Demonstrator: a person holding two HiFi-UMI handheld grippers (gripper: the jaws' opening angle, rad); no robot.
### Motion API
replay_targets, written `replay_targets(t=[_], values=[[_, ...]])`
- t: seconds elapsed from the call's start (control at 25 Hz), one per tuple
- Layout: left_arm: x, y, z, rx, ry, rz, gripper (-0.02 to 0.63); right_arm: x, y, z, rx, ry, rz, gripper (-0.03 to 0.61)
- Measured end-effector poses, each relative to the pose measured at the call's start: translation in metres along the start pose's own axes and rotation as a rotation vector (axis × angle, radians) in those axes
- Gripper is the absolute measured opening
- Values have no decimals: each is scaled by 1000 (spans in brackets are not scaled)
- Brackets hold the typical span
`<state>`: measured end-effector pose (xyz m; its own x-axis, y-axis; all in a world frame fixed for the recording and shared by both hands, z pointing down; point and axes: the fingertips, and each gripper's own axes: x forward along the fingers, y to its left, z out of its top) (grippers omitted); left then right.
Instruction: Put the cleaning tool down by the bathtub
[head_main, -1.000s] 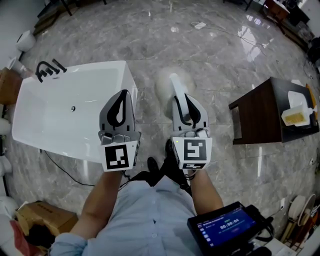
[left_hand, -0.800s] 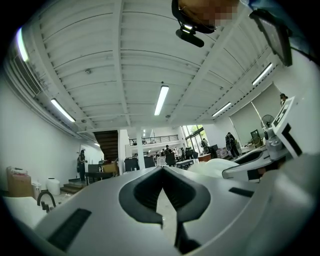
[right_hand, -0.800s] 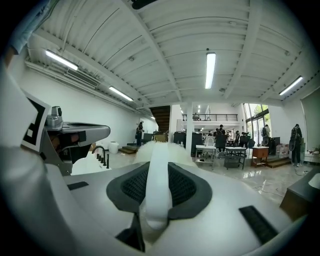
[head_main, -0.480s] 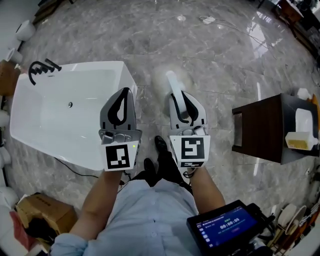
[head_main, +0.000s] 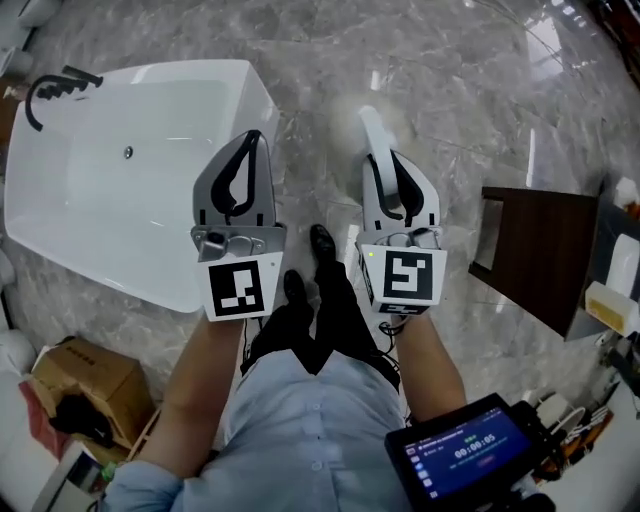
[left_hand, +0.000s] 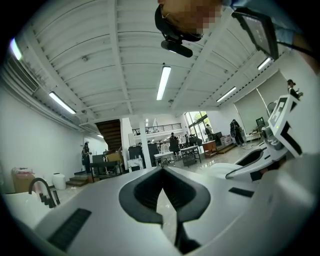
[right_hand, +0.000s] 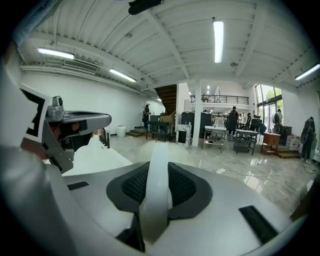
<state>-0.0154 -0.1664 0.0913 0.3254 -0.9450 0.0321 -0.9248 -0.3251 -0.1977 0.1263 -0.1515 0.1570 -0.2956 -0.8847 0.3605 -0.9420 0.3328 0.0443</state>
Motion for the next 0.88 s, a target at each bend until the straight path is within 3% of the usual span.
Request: replay_targets(t=[0.52,0.88], values=[[40,-5,-173,-47,147,-17,14,101,25,-146,16,165,86,104],[59,-10,-280,-98,191,11,14,160,22,-226,22,199,94,104]])
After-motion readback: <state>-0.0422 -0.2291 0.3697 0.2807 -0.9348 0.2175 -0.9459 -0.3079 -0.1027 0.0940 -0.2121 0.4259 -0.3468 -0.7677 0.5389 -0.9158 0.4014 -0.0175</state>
